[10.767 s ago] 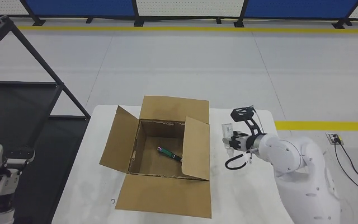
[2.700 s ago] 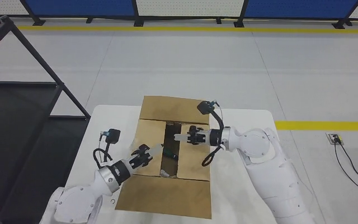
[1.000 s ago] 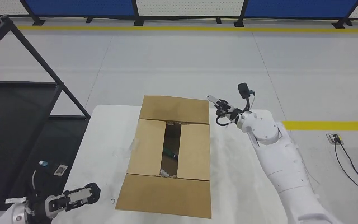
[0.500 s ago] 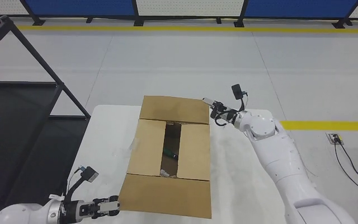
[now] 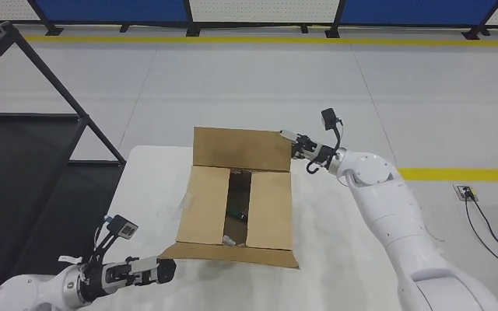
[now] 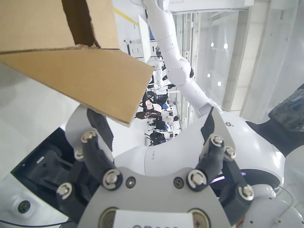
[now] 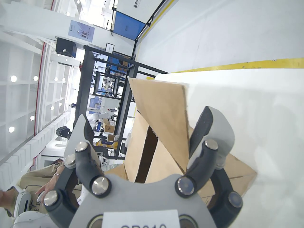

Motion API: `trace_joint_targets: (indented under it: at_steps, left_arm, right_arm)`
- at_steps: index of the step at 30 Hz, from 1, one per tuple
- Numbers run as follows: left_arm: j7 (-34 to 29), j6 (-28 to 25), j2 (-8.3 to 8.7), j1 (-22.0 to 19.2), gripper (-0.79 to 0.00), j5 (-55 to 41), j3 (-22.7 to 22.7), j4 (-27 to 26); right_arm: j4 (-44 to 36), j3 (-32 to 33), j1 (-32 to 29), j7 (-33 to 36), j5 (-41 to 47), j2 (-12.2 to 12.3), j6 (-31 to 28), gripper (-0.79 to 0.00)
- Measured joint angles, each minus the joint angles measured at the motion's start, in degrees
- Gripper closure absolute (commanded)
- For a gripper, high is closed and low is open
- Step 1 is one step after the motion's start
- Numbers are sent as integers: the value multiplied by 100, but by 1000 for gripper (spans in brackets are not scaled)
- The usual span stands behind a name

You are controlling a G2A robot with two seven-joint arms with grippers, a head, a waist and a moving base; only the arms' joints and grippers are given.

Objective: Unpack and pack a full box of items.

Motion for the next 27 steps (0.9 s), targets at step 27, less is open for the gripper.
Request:
trace_joint_targets:
  at_steps: [27]
  left_arm:
    - [3109, -132, -73, -963, -785, 1258, 1361, -345]
  right_arm:
    - [-4228, 229, -1911, 1825, -28, 531, 1746, -785]
